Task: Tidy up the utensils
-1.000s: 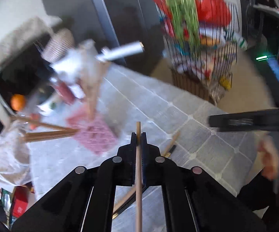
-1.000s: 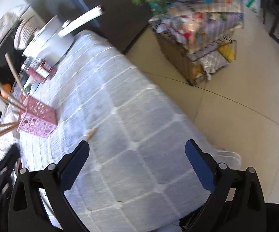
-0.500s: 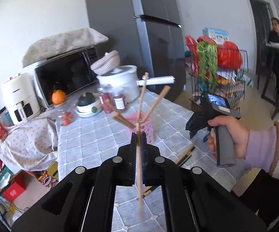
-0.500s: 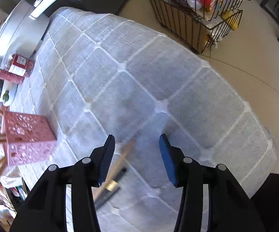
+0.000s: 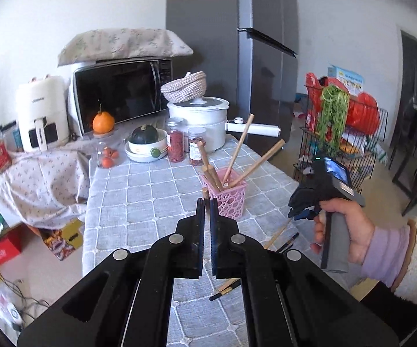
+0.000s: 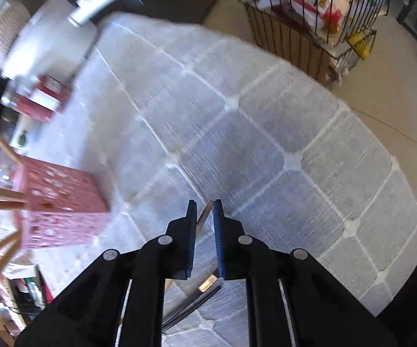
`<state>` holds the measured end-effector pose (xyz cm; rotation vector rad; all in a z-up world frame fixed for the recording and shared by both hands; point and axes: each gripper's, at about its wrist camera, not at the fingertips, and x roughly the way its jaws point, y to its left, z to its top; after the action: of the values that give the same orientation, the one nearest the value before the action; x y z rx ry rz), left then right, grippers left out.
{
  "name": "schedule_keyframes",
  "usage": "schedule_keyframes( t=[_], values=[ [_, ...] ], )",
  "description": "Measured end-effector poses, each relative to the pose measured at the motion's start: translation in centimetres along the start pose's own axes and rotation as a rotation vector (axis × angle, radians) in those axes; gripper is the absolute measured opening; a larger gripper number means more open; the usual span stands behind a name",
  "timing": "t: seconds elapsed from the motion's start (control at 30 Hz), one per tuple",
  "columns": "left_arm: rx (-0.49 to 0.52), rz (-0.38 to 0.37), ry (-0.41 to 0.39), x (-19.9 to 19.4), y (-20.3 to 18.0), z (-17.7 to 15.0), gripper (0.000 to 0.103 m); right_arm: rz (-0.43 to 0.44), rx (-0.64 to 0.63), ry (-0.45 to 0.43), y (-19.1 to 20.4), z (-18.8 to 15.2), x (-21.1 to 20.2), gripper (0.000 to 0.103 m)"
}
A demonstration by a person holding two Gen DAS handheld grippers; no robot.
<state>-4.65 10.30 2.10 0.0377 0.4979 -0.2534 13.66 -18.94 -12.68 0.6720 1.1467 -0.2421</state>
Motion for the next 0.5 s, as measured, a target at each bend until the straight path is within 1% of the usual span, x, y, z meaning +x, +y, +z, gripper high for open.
schedule_keyframes(
  t=[0.13, 0.2, 0.23, 0.27, 0.33, 0.4, 0.5],
  values=[
    [-0.033, 0.002, -0.006, -0.5, 0.2, 0.5, 0.002, 0.072, -0.107, -0.08, 1.0, -0.6, -3.8, 0.011],
    [-0.046, -0.001, -0.01, -0.7, 0.2, 0.7, 0.002, 0.113, -0.18, -0.145, 1.7, -1.7, -6.7, 0.011],
    [-0.053, -0.005, -0.013, -0.9, 0.2, 1.0, 0.002, 0.125, -0.204, -0.162, 1.8, -2.0, -7.6, 0.01],
    [-0.058, -0.005, -0.016, -1.1, 0.1, 1.1, 0.002, 0.147, -0.255, -0.198, 2.2, -2.7, -9.3, 0.01],
    [-0.06, 0.0, -0.021, -1.3, 0.0, 1.6, 0.002, 0.179, -0.318, -0.236, 2.8, -3.6, -11.4, 0.009],
    [-0.07, -0.007, -0.026, -1.6, 0.0, 2.1, 0.002, 0.208, -0.391, -0.273, 3.5, -4.6, -13.9, 0.009],
    [-0.094, -0.026, -0.038, -2.0, 0.0, 2.9, 0.002, 0.24, -0.461, -0.315, 4.1, -5.4, -16.8, 0.006]
  ],
)
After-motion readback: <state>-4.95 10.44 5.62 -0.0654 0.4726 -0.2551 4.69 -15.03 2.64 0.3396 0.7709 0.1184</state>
